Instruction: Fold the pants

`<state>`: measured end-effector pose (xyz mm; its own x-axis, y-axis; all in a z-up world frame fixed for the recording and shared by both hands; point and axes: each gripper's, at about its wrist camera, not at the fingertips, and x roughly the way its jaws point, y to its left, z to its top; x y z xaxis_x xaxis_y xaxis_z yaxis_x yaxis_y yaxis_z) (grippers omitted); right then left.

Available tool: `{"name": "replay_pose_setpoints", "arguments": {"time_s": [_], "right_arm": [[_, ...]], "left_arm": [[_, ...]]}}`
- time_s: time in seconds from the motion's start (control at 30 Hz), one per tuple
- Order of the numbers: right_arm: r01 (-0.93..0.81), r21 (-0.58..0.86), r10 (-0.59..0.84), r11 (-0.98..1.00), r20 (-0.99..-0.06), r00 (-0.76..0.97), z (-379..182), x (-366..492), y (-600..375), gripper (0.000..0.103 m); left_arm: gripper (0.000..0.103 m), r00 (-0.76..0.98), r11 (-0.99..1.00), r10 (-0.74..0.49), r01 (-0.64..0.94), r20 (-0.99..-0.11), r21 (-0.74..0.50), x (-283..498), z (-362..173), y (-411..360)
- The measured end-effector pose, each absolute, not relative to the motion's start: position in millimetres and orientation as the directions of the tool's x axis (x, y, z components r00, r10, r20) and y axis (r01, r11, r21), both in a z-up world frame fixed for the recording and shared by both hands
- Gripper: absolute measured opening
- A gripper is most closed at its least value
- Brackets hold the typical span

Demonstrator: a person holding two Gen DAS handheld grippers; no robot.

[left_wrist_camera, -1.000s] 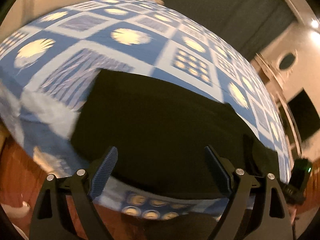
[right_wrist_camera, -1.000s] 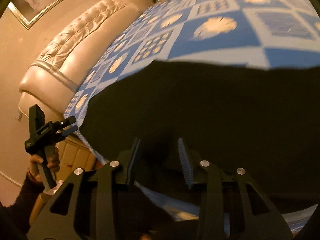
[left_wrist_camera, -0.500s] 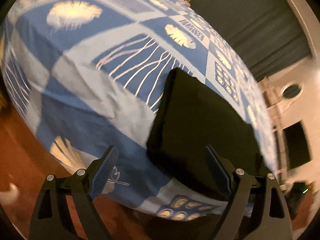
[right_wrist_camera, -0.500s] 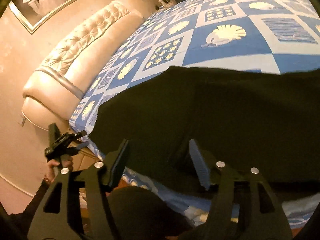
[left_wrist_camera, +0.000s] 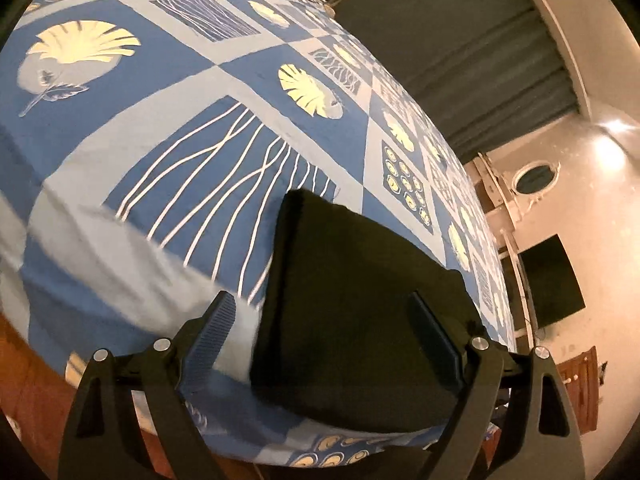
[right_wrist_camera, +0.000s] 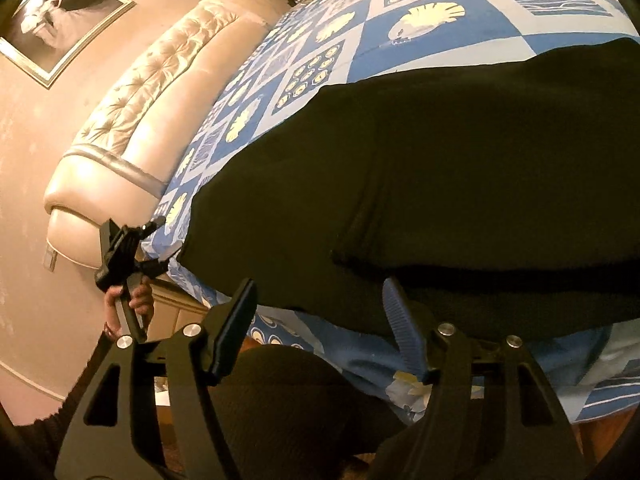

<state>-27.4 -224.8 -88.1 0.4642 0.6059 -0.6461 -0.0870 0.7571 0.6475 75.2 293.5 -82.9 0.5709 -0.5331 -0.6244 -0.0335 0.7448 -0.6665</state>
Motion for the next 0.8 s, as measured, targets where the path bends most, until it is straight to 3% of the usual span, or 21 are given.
{"name": "replay_pose_setpoints", "arguments": {"time_s": [0.17,0.27,0.33,0.37,0.4,0.43,0.47,0.8], "right_arm": [[-0.089,0.658,0.615,0.748,-0.637,0.464,-86,-28,-221,0.070],[-0.092,0.663,0.623,0.743,-0.635,0.458,-87,-28,-217,0.071],[-0.089,0.668,0.627,0.738,-0.633,0.454,-89,-27,-216,0.071],[-0.087,0.671,0.630,0.736,-0.632,0.452,-90,-27,-215,0.071],[-0.084,0.671,0.629,0.736,-0.634,0.450,-92,-27,-214,0.071],[-0.082,0.672,0.629,0.736,-0.635,0.449,-93,-26,-214,0.071],[-0.079,0.675,0.631,0.733,-0.633,0.449,-93,-26,-214,0.072],[-0.055,0.693,0.631,0.718,-0.617,0.470,-92,-30,-222,0.072]], "left_arm": [[0.086,0.480,0.662,-0.648,-0.028,-0.591,-0.749,93,-106,294],[0.084,0.472,0.553,-0.728,-0.022,-0.496,-0.833,91,-112,300],[0.072,0.459,0.505,-0.760,-0.030,-0.460,-0.863,87,-119,297],[0.059,0.458,0.531,-0.745,-0.030,-0.484,-0.847,86,-121,294],[0.036,0.453,0.573,-0.723,-0.028,-0.522,-0.819,85,-124,291],[0.023,0.444,0.590,-0.712,-0.040,-0.543,-0.806,86,-127,290],[0.019,0.439,0.580,-0.717,-0.057,-0.542,-0.813,87,-132,290],[0.013,0.488,0.585,-0.701,-0.023,-0.520,-0.811,80,-96,284]]}}
